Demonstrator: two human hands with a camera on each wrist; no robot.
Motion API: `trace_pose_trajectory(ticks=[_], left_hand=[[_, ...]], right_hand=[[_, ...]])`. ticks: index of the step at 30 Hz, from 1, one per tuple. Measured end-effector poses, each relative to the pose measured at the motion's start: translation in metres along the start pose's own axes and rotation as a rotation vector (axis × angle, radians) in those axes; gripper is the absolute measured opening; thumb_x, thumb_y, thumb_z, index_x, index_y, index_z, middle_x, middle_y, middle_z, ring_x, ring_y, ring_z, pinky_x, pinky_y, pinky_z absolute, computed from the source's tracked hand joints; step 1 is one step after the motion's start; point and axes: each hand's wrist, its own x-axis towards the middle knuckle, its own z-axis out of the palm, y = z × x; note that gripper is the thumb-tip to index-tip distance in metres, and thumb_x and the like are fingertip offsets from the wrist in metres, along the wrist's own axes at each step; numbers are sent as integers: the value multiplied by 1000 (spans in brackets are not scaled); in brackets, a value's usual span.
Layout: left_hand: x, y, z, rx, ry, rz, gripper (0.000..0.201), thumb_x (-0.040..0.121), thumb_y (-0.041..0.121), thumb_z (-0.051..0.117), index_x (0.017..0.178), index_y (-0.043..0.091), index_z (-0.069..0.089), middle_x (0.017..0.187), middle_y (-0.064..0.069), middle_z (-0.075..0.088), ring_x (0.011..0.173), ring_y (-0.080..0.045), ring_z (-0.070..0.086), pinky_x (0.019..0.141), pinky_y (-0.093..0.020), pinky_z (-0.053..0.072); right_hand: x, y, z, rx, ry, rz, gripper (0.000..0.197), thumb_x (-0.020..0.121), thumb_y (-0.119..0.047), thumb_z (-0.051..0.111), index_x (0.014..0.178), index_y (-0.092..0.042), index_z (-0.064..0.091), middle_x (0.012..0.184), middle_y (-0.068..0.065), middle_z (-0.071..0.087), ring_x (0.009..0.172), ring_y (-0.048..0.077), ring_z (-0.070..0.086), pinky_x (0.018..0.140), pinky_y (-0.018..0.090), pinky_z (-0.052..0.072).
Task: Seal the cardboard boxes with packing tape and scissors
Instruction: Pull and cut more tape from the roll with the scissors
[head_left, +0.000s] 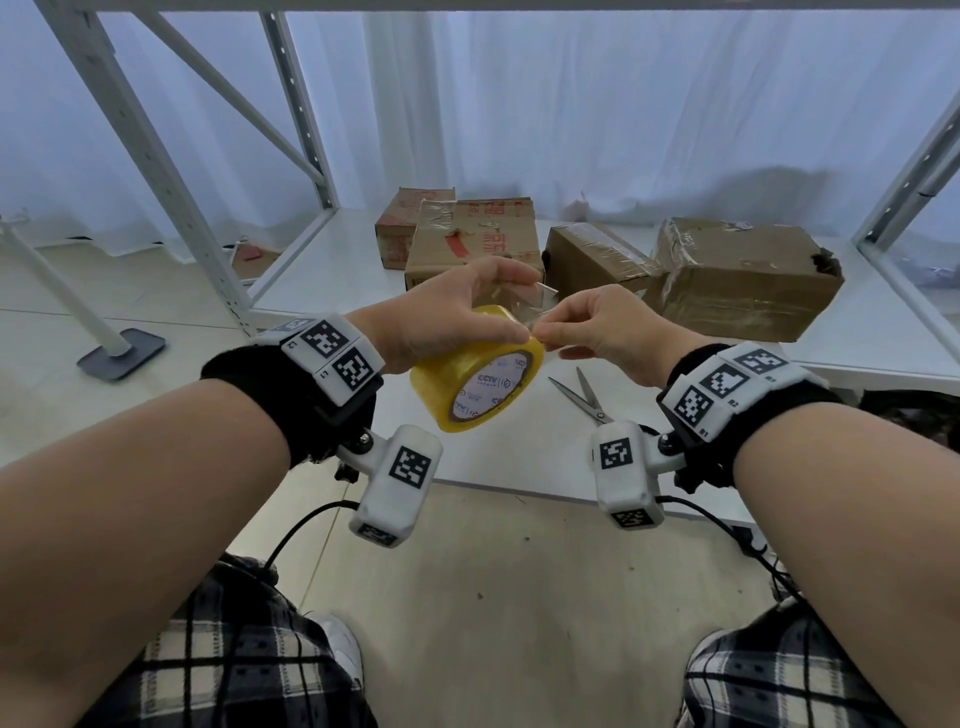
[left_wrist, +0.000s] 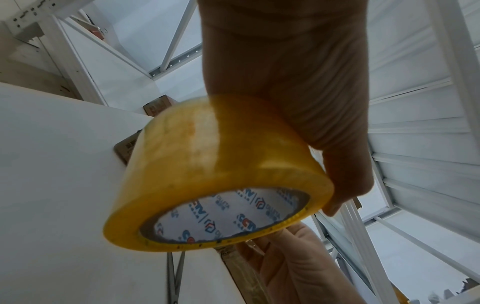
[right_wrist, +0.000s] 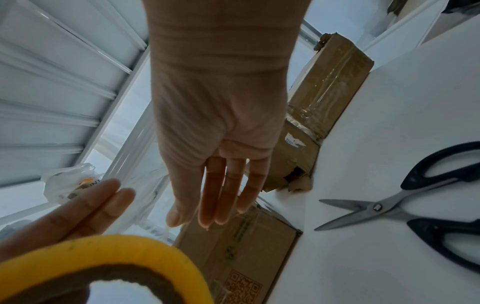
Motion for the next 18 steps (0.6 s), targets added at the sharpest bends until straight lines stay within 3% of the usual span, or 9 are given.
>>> trace_pose_trajectory(ticks=[2, 6, 9, 13, 16, 18], left_hand=[[-2, 3, -1, 1, -27, 4, 62, 71, 32, 71, 127, 34, 46, 123, 15, 57, 106, -8, 61, 83, -24, 55], [-4, 9, -3, -40, -64, 26, 57, 72, 27, 70, 124, 35, 48, 126, 10, 57, 106, -7, 62, 82, -23, 53], [-5, 13, 0, -47, -76, 46, 58, 72, 25, 70, 126, 31, 49, 126, 11, 57, 106, -7, 62, 81, -22, 53], [-4, 13, 2, -23, -85, 55, 60, 72, 25, 70, 128, 28, 49, 126, 13, 57, 106, -3, 61, 81, -21, 52], [-5, 12, 0, -9, -77, 45, 57, 71, 24, 70, 123, 32, 51, 124, 15, 58, 104, 1, 60, 80, -19, 51], [-5, 11, 0, 7, -84, 30, 55, 71, 24, 71, 122, 33, 51, 121, 16, 60, 107, -3, 61, 82, -19, 52]], right_hand=[[-2, 0, -4, 44, -56, 41, 8, 85, -15, 70, 88, -8, 70, 94, 10, 70, 86, 15, 65, 77, 25, 54], [-6, -3, -9, 375, -259, 189, 20, 77, -15, 68, 95, -7, 69, 93, 9, 70, 89, 19, 67, 84, 34, 55], [-5, -5, -6, 507, -269, 210, 22, 75, -12, 64, 96, -6, 65, 88, 9, 68, 84, 21, 64, 78, 34, 56], [-5, -5, -7, 673, -252, 266, 33, 73, -24, 51, 91, 1, 63, 85, 15, 68, 79, 25, 65, 72, 36, 57], [-2, -5, -5, 559, -177, 310, 45, 95, -38, 44, 85, 1, 63, 81, 16, 68, 75, 25, 67, 71, 35, 58], [-1, -7, 1, 408, -135, 317, 33, 93, -35, 57, 84, -4, 62, 80, 12, 66, 70, 19, 66, 70, 32, 58]])
